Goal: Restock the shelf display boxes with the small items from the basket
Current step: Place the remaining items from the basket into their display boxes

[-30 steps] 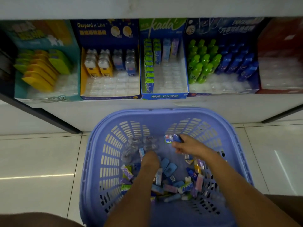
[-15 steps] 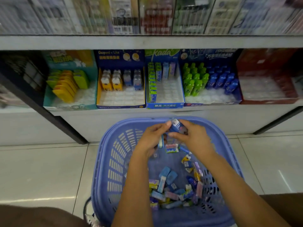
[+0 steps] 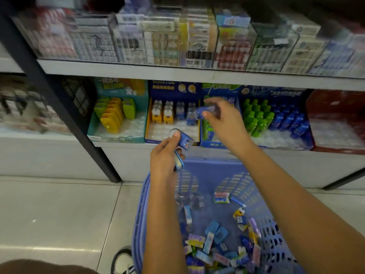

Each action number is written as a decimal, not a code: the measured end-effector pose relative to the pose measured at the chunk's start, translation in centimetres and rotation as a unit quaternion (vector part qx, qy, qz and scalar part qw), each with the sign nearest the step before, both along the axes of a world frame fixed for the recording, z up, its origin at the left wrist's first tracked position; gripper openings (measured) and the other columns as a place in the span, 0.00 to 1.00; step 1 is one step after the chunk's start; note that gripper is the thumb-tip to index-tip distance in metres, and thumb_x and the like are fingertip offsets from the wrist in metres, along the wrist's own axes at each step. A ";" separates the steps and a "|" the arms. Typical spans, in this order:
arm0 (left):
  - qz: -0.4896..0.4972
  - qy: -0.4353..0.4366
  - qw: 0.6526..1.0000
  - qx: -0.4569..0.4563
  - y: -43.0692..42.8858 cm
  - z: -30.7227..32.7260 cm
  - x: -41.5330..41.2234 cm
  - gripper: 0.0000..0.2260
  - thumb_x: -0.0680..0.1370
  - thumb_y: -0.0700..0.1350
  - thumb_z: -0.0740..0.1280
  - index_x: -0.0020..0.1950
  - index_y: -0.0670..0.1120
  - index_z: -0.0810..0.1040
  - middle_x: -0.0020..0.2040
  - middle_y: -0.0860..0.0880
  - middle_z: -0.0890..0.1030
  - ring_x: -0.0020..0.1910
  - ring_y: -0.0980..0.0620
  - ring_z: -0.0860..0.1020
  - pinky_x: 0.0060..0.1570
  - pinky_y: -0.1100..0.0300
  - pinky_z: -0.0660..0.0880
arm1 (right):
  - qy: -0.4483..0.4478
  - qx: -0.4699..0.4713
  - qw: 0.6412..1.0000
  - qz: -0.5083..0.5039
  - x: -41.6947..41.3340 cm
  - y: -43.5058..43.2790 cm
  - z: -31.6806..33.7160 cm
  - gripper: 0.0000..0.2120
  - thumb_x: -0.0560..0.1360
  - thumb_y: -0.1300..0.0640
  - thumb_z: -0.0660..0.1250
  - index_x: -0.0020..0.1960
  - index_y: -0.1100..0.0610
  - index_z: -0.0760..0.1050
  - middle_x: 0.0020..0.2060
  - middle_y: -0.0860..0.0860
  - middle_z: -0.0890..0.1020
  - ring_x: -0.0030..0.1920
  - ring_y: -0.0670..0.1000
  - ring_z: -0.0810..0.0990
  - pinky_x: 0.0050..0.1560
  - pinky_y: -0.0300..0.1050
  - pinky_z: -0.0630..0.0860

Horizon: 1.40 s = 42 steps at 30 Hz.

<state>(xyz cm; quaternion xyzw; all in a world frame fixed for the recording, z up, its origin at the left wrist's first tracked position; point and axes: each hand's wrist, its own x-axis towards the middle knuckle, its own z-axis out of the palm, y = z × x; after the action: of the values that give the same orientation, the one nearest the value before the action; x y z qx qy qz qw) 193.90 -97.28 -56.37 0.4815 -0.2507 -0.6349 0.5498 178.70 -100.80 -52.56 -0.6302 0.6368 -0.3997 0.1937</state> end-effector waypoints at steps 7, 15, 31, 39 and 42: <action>0.090 -0.075 0.993 0.028 -0.7 -1.3 2.9 0.13 0.73 0.51 0.73 0.43 0.41 0.80 0.23 0.51 0.73 0.22 0.53 0.68 0.23 0.63 0.65 | 0.239 0.097 0.963 0.079 3.7 -8.2 -0.1 0.14 0.76 0.59 0.66 0.61 0.56 0.76 0.56 0.57 0.80 0.56 0.56 0.78 0.52 0.42 0.71; 0.097 -0.042 0.993 0.051 -1.4 -2.1 3.5 0.13 0.72 0.53 0.73 0.42 0.43 0.81 0.26 0.48 0.75 0.24 0.53 0.70 0.23 0.63 0.68 | 0.312 0.078 0.943 0.084 4.0 -9.4 -1.5 0.19 0.74 0.55 0.70 0.63 0.57 0.75 0.58 0.57 0.78 0.59 0.57 0.76 0.58 0.45 0.71; 0.090 -0.038 0.994 0.050 -1.8 -1.7 3.7 0.13 0.71 0.53 0.73 0.46 0.43 0.81 0.23 0.54 0.76 0.22 0.59 0.72 0.23 0.67 0.70 | 0.480 0.102 0.870 0.042 4.7 -9.1 -1.2 0.18 0.80 0.52 0.57 0.67 0.56 0.70 0.69 0.59 0.64 0.69 0.59 0.61 0.60 0.51 0.66; 0.086 -0.046 0.995 0.025 -0.7 -0.6 3.3 0.14 0.72 0.54 0.72 0.44 0.44 0.81 0.24 0.52 0.74 0.23 0.56 0.71 0.23 0.65 0.68 | 0.282 0.061 0.952 0.103 4.4 -4.8 -0.1 0.18 0.80 0.52 0.59 0.70 0.48 0.67 0.65 0.55 0.70 0.57 0.51 0.73 0.56 0.41 0.70; 0.092 -0.043 0.995 0.002 -0.5 -0.1 3.2 0.11 0.72 0.54 0.72 0.44 0.46 0.82 0.26 0.51 0.74 0.25 0.55 0.71 0.25 0.64 0.69 | -0.016 0.135 0.980 0.143 4.3 -1.8 1.4 0.11 0.74 0.45 0.67 0.56 0.45 0.75 0.47 0.45 0.82 0.40 0.40 0.81 0.40 0.34 0.75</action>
<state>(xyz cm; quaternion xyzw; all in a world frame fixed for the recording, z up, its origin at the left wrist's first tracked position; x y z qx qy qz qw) 197.06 -97.82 -56.42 0.5306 -0.2275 -0.5609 0.5934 183.01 -102.59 -51.15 -0.6762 0.5851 -0.2885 0.3423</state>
